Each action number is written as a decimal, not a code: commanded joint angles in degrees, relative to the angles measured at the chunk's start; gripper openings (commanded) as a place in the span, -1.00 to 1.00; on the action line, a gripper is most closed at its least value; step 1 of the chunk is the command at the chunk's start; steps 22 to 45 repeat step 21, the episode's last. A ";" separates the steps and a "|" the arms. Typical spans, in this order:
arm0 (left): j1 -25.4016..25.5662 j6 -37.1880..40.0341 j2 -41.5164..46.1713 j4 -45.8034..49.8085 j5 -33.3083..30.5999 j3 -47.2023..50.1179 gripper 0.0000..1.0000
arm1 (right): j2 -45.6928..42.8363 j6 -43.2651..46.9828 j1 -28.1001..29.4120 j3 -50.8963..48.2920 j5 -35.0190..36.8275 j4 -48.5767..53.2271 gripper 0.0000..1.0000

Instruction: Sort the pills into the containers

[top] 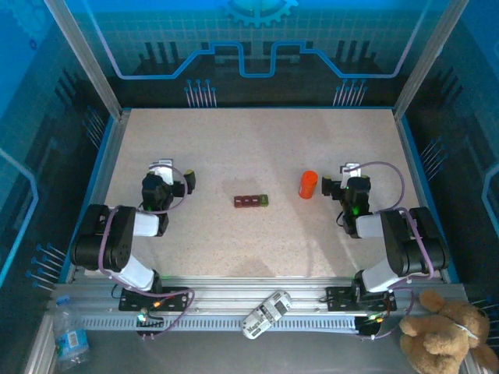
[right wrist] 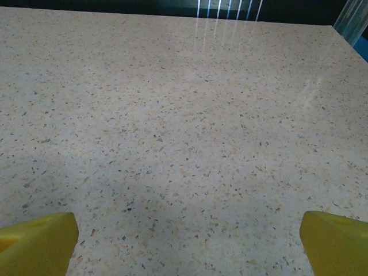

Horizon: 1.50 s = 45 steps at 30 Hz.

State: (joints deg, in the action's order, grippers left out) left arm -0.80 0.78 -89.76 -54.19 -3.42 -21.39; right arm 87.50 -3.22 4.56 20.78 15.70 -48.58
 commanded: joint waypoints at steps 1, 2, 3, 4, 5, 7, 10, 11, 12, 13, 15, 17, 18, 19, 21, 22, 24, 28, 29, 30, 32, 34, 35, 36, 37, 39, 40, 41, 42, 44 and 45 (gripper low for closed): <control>-0.70 -1.30 0.80 1.72 4.17 -0.74 0.99 | 0.21 1.21 0.40 0.92 -0.26 -3.63 1.00; -0.70 -1.29 0.87 1.63 4.12 -0.72 0.99 | 0.21 1.22 0.45 0.85 -0.19 -3.87 1.00; -0.70 -1.30 0.81 1.65 4.15 -0.73 0.99 | 0.20 1.26 0.48 0.82 -0.22 -3.82 1.00; -0.70 -1.30 0.81 1.76 4.05 -0.76 0.99 | 0.21 1.26 0.54 0.87 -0.17 -3.80 1.00; -0.70 -1.26 0.76 1.81 4.11 -0.84 0.99 | 0.21 1.21 0.49 0.85 -0.22 -3.79 1.00; -0.70 -1.30 0.72 2.05 3.97 -0.94 0.98 | 0.21 1.23 0.50 0.85 -0.16 -3.81 1.00; -0.70 -1.30 0.75 2.04 3.97 -1.01 0.98 | 0.19 1.24 0.49 0.93 -0.25 -3.69 1.00; -0.70 -1.33 0.72 2.09 3.90 -1.02 0.98 | 0.21 1.21 0.45 1.01 -0.30 -3.48 0.99; -0.70 -1.30 0.73 2.08 3.94 -0.95 0.98 | 0.27 1.25 0.47 1.10 -0.30 -3.33 0.99; -0.70 -1.30 0.72 2.14 3.87 -0.98 0.98 | 0.28 1.18 0.44 1.36 -0.47 -3.04 0.99; -0.70 -1.30 0.72 2.32 3.82 -1.05 0.98 | 0.25 1.57 0.22 1.53 -2.12 -2.55 1.00; -0.70 -1.39 0.71 2.34 3.82 -1.19 0.98 | 0.23 2.47 -0.41 2.12 -6.47 -1.30 1.00; -0.70 -1.39 0.72 2.44 3.78 -1.13 0.98 | 0.21 2.59 -0.52 2.08 -7.13 -1.38 1.00; -0.70 -1.38 0.72 2.38 3.86 -1.13 0.98 | 0.14 2.65 -0.51 2.00 -7.15 -1.59 1.00; -0.72 -1.29 0.72 2.34 3.81 -1.11 0.98 | 0.21 2.74 -0.45 1.89 -7.19 -1.78 1.00; -0.72 -1.29 0.72 2.34 3.81 -1.11 0.98 | 0.21 2.74 -0.45 1.89 -7.19 -1.78 1.00; -0.72 -1.29 0.72 2.34 3.81 -1.11 0.98 | 0.21 2.74 -0.45 1.89 -7.19 -1.78 1.00; -0.72 -1.29 0.72 2.34 3.81 -1.11 0.98 | 0.21 2.74 -0.45 1.89 -7.19 -1.78 1.00; -0.72 -1.29 0.72 2.34 3.81 -1.11 0.98 | 0.21 2.74 -0.45 1.89 -7.19 -1.78 1.00; -0.72 -1.29 0.72 2.34 3.81 -1.11 0.98 | 0.21 2.74 -0.45 1.89 -7.19 -1.78 1.00; -0.72 -1.29 0.72 2.34 3.81 -1.11 0.98 | 0.21 2.74 -0.45 1.89 -7.19 -1.78 1.00; -0.72 -1.29 0.72 2.34 3.81 -1.11 0.98 | 0.21 2.74 -0.45 1.89 -7.19 -1.78 1.00; -0.72 -1.29 0.72 2.34 3.81 -1.11 0.98 | 0.21 2.74 -0.45 1.89 -7.19 -1.78 1.00; -0.72 -1.29 0.72 2.34 3.81 -1.11 0.98 | 0.21 2.74 -0.45 1.89 -7.19 -1.78 1.00; -0.72 -1.29 0.72 2.34 3.81 -1.11 0.98 | 0.21 2.74 -0.45 1.89 -7.19 -1.78 1.00; -0.72 -1.29 0.72 2.34 3.81 -1.11 0.98 | 0.21 2.74 -0.45 1.89 -7.19 -1.78 1.00; -0.72 -1.29 0.72 2.34 3.81 -1.11 0.98 | 0.21 2.74 -0.45 1.89 -7.19 -1.78 1.00; -0.72 -1.29 0.72 2.34 3.81 -1.11 0.98 | 0.21 2.74 -0.45 1.89 -7.19 -1.78 1.00; -0.72 -1.29 0.72 2.34 3.81 -1.11 0.98 | 0.21 2.74 -0.45 1.89 -7.19 -1.78 1.00; -0.72 -1.29 0.72 2.34 3.81 -1.11 0.98 | 0.21 2.74 -0.45 1.89 -7.19 -1.78 1.00; -0.72 -1.29 0.72 2.34 3.81 -1.11 0.98 | 0.21 2.74 -0.45 1.89 -7.19 -1.78 1.00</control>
